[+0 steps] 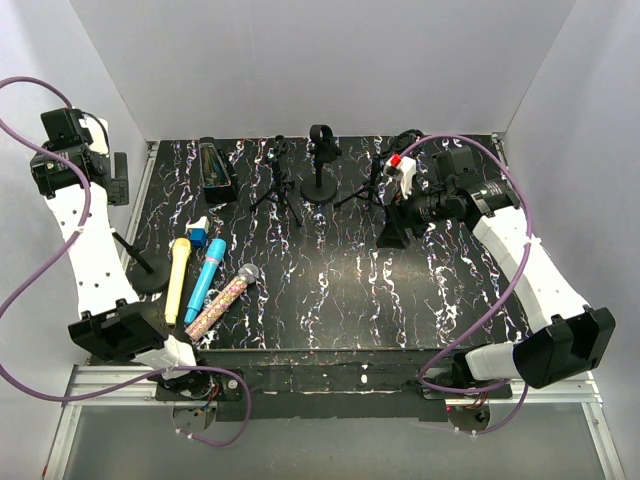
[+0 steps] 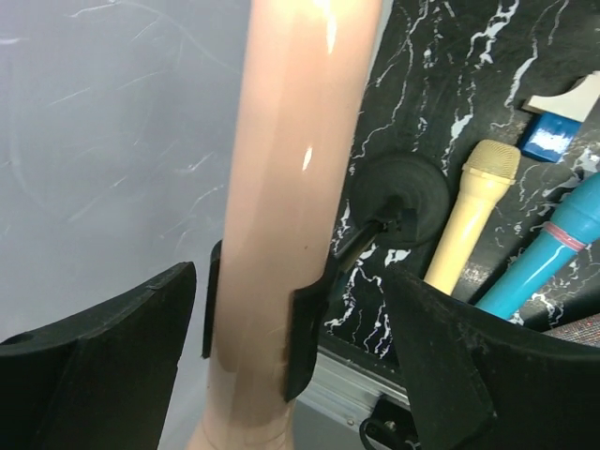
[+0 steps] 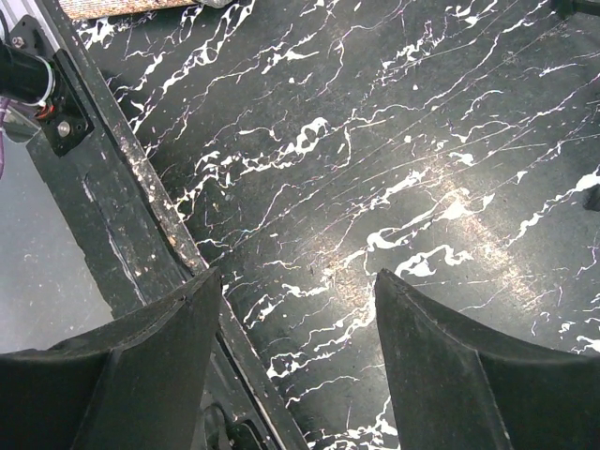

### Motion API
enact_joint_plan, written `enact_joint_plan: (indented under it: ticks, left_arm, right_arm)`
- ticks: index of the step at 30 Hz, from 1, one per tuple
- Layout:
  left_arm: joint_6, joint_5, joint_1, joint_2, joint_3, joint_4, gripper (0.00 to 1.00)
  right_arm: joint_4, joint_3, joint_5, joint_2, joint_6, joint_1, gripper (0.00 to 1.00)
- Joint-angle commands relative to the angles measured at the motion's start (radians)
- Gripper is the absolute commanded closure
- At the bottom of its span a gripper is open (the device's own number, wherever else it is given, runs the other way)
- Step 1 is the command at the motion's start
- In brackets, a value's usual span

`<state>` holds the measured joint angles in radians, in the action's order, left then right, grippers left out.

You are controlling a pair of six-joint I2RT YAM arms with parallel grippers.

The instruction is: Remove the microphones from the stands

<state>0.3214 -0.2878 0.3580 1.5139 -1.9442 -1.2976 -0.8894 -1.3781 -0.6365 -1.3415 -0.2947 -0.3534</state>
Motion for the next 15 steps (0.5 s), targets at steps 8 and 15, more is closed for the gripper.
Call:
enact_joint_plan:
  ticks: [8,15]
  left_arm:
    - [-0.033,0.102,0.012,0.019,-0.136,-0.032,0.45]
    - [-0.021,0.102,0.012,0.031,-0.153,-0.049,0.51]
  right_arm:
    - [0.001,0.033,-0.009,0.056,0.025,0.004,0.29]
    - [0.023,0.083,-0.011,0.097,0.054,0.002,0.3]
